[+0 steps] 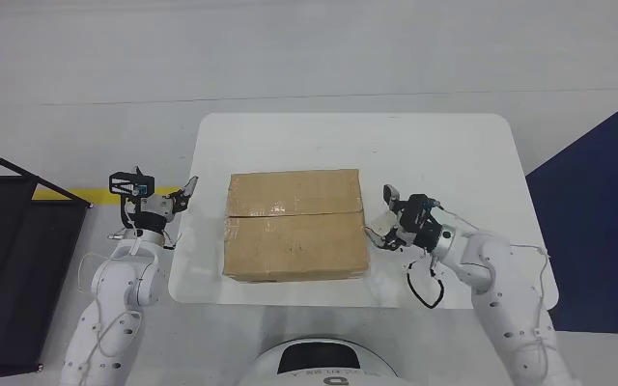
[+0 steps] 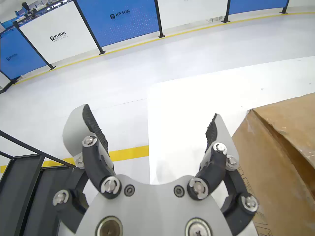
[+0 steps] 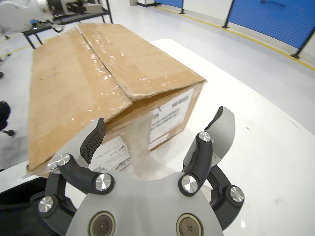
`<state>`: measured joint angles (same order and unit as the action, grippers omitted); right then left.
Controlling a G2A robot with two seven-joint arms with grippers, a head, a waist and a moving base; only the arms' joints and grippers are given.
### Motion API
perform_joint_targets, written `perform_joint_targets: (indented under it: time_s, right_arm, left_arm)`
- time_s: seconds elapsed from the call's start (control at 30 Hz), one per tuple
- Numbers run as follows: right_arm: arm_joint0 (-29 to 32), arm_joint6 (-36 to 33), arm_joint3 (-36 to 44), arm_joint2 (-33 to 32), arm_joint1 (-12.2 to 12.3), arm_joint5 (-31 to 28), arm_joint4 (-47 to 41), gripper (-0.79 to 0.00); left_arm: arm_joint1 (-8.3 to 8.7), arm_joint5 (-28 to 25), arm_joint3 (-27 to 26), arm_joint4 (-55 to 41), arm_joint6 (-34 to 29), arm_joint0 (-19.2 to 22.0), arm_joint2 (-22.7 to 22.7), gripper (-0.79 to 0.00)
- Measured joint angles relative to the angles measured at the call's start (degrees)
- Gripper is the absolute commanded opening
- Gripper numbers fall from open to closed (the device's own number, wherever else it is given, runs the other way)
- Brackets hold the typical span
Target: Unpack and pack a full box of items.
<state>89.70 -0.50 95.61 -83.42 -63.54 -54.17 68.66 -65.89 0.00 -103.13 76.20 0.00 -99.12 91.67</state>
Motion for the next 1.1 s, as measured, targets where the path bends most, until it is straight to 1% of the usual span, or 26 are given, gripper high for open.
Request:
perform_joint_targets:
  time_s: [0.1,0.3,0.47,0.6,0.7,0.8,0.9,1.1]
  right_arm:
    - [-1.47,0.75,-1.86,0.49,0.2,-3.75,-2.58,0.0]
    - [-2.5,1.98,-1.72,3.81,1.47,-3.83,-4.26,0.0]
    - [-2.54,3.63,-3.02,1.63,2.23,-3.19,-3.09,0.0]
    - [-1.64,5.7,-4.06,-1.69,2.53,0.98,-2.63,0.0]
    - [-0.83,5.13,-4.29,-2.97,2.61,5.07,-1.74,0.0]
    - [-1.19,3.59,-4.52,-2.05,2.48,7.61,-1.33,0.0]
    - [-2.41,1.52,-4.35,0.29,2.14,10.69,-0.39,0.0]
    - [-5.76,-0.65,-5.48,4.07,1.59,13.75,0.45,0.0]
  left_arm:
    - [0.0,0.0,0.0,0.0,0.0,0.0,0.0,0.0]
    - [0.0,0.0,0.0,0.0,0.0,0.0,0.0,0.0]
    - [0.0,0.0,0.0,0.0,0.0,0.0,0.0,0.0]
    - [0.0,0.0,0.0,0.0,0.0,0.0,0.0,0.0]
    - [0.0,0.0,0.0,0.0,0.0,0.0,0.0,0.0]
    - [0.0,0.0,0.0,0.0,0.0,0.0,0.0,0.0]
    - [0.0,0.0,0.0,0.0,0.0,0.0,0.0,0.0]
    - [0.0,0.0,0.0,0.0,0.0,0.0,0.0,0.0]
